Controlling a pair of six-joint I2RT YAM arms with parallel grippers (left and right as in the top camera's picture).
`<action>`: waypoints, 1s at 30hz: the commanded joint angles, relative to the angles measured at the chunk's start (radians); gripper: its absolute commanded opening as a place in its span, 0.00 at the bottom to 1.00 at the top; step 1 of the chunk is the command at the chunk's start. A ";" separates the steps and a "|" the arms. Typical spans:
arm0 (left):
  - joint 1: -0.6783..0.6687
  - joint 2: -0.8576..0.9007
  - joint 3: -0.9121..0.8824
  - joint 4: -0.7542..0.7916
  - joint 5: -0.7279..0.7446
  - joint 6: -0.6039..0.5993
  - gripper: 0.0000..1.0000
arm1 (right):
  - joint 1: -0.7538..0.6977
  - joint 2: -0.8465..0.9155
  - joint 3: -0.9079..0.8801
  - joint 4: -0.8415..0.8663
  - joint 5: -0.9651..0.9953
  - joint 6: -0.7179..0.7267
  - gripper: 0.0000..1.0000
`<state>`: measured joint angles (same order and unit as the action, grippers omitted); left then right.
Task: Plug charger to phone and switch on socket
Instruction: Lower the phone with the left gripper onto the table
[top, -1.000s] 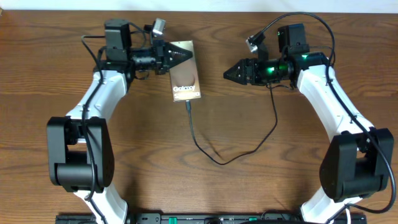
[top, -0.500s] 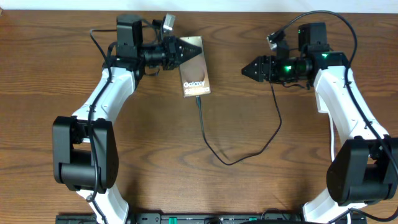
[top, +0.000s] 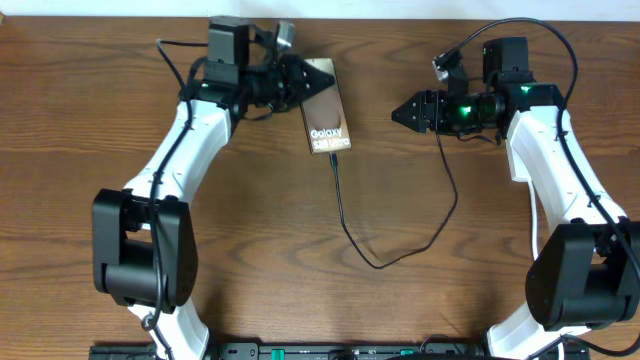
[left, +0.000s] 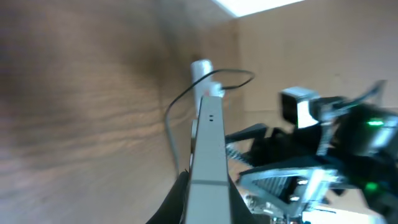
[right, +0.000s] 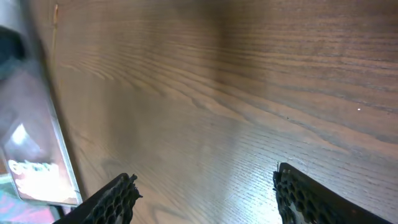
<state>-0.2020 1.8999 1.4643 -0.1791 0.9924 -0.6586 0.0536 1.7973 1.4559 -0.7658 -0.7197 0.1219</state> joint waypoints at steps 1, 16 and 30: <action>-0.034 -0.003 0.056 -0.072 -0.064 0.105 0.07 | -0.011 -0.026 0.017 -0.003 0.011 -0.016 0.70; -0.060 0.138 0.056 -0.306 0.019 0.330 0.07 | -0.011 -0.026 0.017 -0.029 0.038 -0.016 0.72; -0.068 0.202 0.045 -0.306 -0.125 0.377 0.07 | 0.017 -0.026 0.016 -0.035 0.086 -0.019 0.75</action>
<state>-0.2649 2.0872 1.4857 -0.4866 0.8829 -0.3008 0.0570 1.7973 1.4559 -0.7971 -0.6525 0.1207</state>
